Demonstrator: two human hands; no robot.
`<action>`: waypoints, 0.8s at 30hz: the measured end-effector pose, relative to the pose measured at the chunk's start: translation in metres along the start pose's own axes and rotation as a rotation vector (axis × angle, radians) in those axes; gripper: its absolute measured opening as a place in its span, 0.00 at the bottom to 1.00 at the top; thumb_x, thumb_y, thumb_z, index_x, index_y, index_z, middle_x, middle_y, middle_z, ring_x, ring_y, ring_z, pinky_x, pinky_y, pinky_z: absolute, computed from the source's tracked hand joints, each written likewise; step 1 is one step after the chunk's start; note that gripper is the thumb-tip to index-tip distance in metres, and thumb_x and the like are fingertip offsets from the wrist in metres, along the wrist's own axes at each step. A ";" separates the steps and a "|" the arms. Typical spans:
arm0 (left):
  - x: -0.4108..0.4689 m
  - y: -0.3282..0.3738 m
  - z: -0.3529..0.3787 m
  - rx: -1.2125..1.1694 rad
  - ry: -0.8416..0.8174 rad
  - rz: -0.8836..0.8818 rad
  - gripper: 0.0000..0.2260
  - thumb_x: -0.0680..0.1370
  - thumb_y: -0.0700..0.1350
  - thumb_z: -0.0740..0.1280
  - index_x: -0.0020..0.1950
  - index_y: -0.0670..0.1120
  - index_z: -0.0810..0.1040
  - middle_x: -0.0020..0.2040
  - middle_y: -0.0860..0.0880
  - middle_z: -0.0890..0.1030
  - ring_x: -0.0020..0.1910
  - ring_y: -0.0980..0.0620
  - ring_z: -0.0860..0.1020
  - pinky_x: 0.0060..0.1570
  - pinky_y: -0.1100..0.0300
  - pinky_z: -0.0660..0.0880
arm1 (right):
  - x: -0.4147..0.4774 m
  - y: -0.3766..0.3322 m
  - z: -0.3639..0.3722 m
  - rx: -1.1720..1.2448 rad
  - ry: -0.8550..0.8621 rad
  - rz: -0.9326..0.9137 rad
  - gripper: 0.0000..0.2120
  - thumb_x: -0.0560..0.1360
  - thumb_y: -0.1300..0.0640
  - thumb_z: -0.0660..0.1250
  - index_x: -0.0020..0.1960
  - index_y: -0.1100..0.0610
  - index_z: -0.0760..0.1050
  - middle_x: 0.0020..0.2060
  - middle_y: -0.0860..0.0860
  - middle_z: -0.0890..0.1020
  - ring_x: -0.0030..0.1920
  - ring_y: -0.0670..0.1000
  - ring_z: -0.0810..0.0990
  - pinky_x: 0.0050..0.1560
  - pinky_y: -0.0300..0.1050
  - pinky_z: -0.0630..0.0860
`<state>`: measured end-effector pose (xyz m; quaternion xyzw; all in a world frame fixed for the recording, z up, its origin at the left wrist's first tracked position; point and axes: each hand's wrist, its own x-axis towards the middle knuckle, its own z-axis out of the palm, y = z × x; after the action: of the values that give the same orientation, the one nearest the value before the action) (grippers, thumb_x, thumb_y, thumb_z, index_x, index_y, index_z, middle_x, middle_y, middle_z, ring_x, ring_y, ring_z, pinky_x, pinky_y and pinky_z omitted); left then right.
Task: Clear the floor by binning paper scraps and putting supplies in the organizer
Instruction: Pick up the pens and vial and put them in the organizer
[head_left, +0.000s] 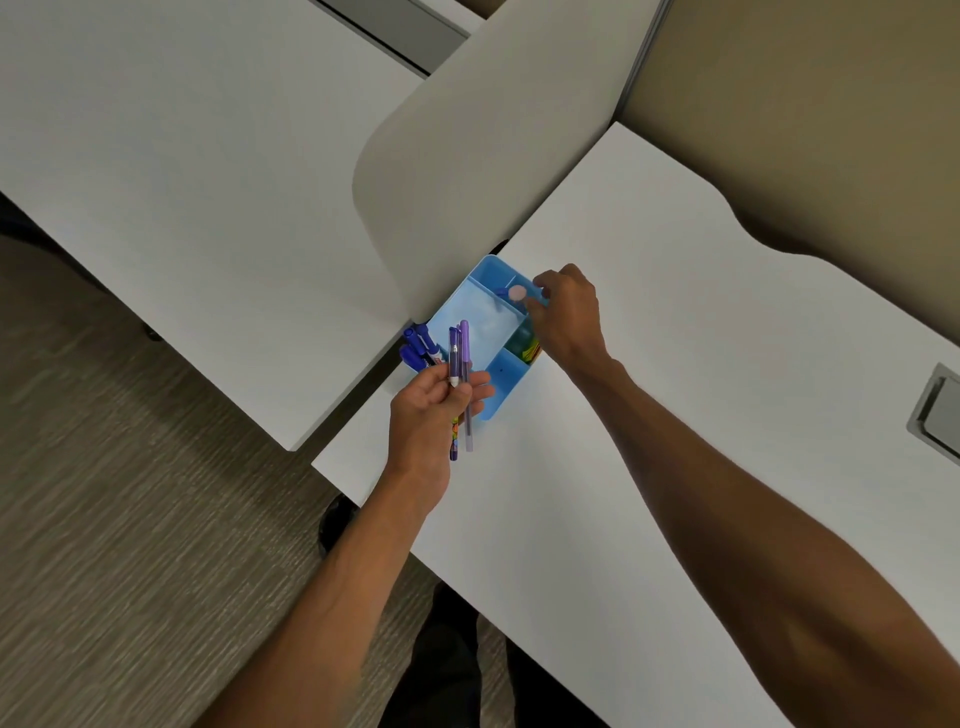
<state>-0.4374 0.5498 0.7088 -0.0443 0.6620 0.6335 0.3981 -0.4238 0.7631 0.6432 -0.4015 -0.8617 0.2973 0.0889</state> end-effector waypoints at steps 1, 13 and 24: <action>0.000 0.001 0.001 0.011 -0.005 0.002 0.13 0.81 0.40 0.66 0.65 0.42 0.78 0.57 0.43 0.85 0.54 0.46 0.85 0.60 0.51 0.80 | -0.004 -0.001 -0.007 0.045 0.025 0.000 0.10 0.78 0.57 0.68 0.55 0.61 0.82 0.50 0.56 0.80 0.45 0.51 0.76 0.44 0.44 0.75; -0.004 0.022 0.019 0.284 -0.182 0.046 0.09 0.82 0.38 0.63 0.60 0.46 0.80 0.52 0.46 0.86 0.51 0.49 0.86 0.58 0.52 0.81 | -0.052 -0.030 -0.090 0.603 -0.577 -0.220 0.16 0.73 0.58 0.76 0.60 0.57 0.81 0.49 0.54 0.85 0.43 0.56 0.86 0.46 0.51 0.84; -0.005 0.037 0.021 0.442 -0.319 0.058 0.13 0.82 0.40 0.63 0.65 0.42 0.78 0.58 0.42 0.85 0.54 0.45 0.85 0.60 0.50 0.80 | -0.049 -0.030 -0.106 0.577 -0.624 -0.218 0.09 0.74 0.64 0.73 0.52 0.67 0.79 0.45 0.65 0.84 0.38 0.54 0.86 0.42 0.43 0.84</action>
<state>-0.4447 0.5731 0.7435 0.1628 0.7141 0.4839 0.4790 -0.3692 0.7584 0.7509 -0.1580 -0.7663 0.6217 -0.0363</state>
